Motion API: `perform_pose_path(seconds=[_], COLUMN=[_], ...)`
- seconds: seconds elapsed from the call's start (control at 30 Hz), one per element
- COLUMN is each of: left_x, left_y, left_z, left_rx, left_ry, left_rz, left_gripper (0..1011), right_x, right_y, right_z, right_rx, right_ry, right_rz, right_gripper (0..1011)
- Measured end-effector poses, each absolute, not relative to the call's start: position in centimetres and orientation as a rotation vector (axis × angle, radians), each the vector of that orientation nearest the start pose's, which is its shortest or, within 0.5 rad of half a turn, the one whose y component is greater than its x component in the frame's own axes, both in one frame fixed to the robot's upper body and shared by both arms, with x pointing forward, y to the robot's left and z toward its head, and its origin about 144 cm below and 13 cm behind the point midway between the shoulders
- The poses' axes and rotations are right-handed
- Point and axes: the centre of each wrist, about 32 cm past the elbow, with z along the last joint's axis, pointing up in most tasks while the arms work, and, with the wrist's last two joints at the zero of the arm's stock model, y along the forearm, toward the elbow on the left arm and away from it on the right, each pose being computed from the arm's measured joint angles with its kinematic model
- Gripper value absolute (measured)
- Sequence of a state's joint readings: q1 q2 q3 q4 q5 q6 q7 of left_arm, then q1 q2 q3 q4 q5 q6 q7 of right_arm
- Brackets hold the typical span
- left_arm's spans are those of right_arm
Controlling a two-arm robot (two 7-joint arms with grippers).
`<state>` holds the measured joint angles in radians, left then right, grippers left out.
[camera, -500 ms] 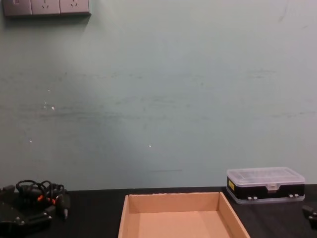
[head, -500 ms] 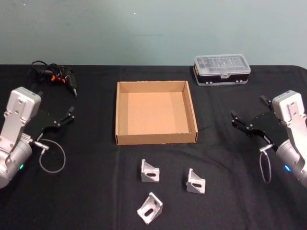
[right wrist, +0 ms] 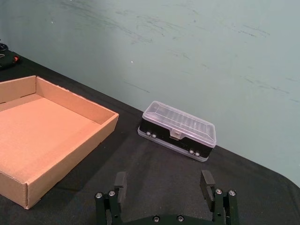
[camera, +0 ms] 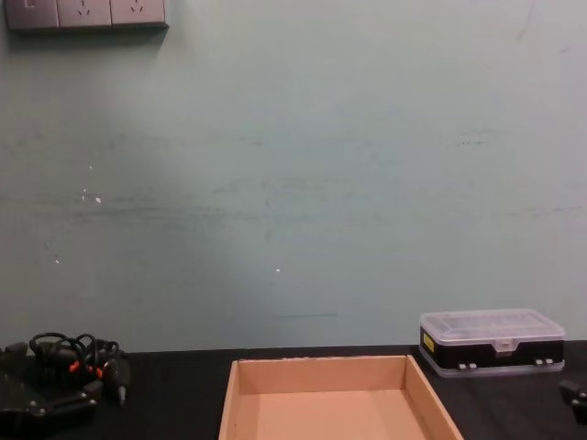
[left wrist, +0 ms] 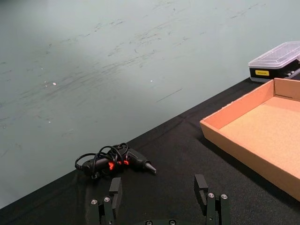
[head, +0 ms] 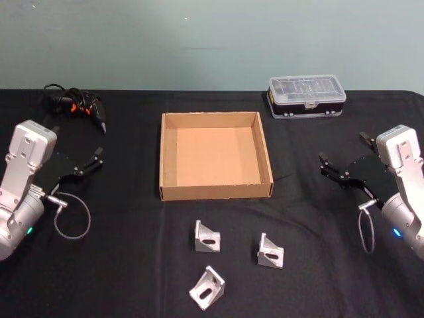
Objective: Use one hand to pick up the angle iron from the table and place it into the box.
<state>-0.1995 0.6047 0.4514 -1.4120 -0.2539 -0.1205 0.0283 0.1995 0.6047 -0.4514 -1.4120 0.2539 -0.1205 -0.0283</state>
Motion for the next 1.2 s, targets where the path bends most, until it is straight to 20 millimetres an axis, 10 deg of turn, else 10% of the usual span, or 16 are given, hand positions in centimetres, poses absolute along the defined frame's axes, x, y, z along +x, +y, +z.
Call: perform_pose_path(seconds=[1.2], left_x=[48.86], left_y=[30.97], left_z=[113.98], left_rx=[0.304], left_ry=[-0.285], left_rz=[1.248], left_gripper=[1011], right_x=[48.86], right_y=[-30.96], right_z=[113.98], right_rx=[-0.304], right_ry=[-0.285], right_rz=[-1.248], right_gripper=[1004])
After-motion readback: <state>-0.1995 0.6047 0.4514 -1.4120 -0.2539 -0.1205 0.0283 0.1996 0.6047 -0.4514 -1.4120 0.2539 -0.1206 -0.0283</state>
